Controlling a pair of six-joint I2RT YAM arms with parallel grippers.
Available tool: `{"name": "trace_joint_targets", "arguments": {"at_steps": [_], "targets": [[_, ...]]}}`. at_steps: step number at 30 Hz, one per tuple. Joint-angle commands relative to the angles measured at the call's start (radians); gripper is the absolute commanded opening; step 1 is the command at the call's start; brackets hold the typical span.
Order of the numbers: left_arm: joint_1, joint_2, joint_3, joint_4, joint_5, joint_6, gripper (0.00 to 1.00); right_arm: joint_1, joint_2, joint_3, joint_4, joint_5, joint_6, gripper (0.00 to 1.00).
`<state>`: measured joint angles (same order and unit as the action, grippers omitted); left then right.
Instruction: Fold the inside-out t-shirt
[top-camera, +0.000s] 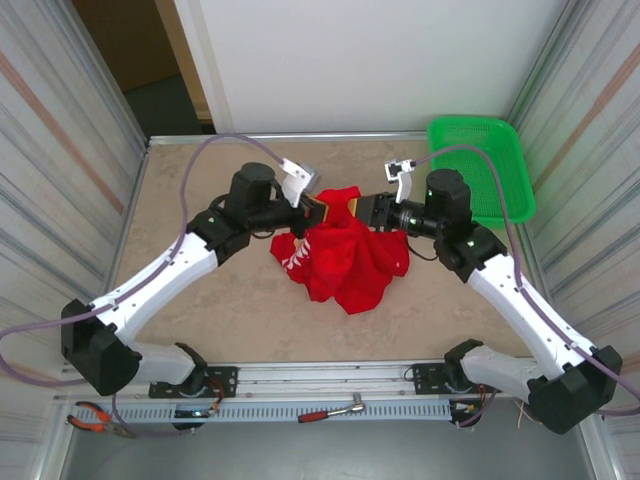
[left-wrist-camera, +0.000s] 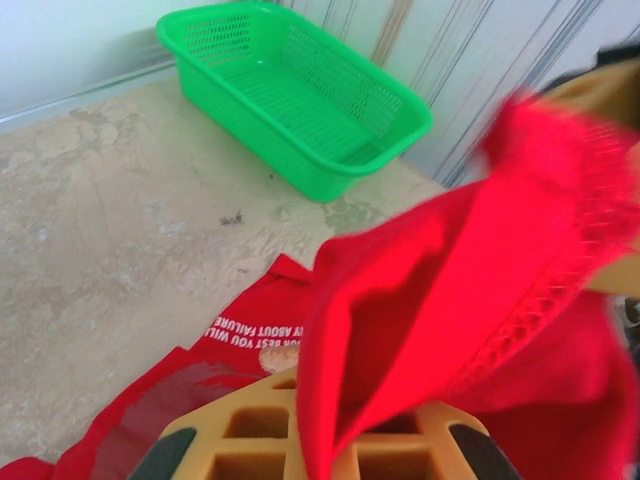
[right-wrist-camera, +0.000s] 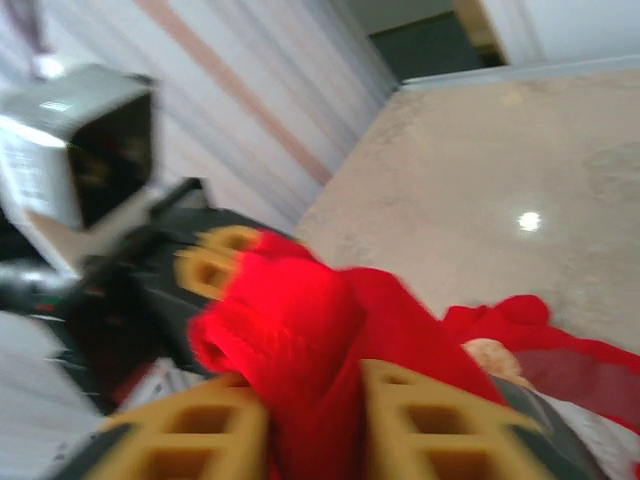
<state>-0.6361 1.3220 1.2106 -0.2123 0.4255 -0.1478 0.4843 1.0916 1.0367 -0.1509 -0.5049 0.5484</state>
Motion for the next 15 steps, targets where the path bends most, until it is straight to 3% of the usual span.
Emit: {"name": "trace_joint_targets", "arguments": {"at_steps": [1, 3, 5, 11, 15], "targets": [[0.103, -0.037, 0.041, 0.123, 0.317, -0.158, 0.0, -0.026, 0.068, -0.02, -0.039, 0.102, 0.0, 0.6], [0.158, -0.032, 0.024, 0.247, 0.459, -0.297, 0.0, -0.026, 0.102, -0.022, -0.03, 0.106, 0.004, 0.6], [0.189, -0.033, -0.007, 0.39, 0.529, -0.42, 0.0, -0.024, 0.123, -0.027, -0.02, 0.114, 0.01, 0.57], [0.22, -0.058, -0.066, 0.54, 0.521, -0.517, 0.0, -0.024, 0.083, -0.029, -0.072, 0.142, 0.018, 0.49], [0.221, -0.064, -0.078, 0.523, 0.501, -0.507, 0.0, -0.02, -0.004, -0.007, -0.102, 0.145, 0.043, 0.46]]}}
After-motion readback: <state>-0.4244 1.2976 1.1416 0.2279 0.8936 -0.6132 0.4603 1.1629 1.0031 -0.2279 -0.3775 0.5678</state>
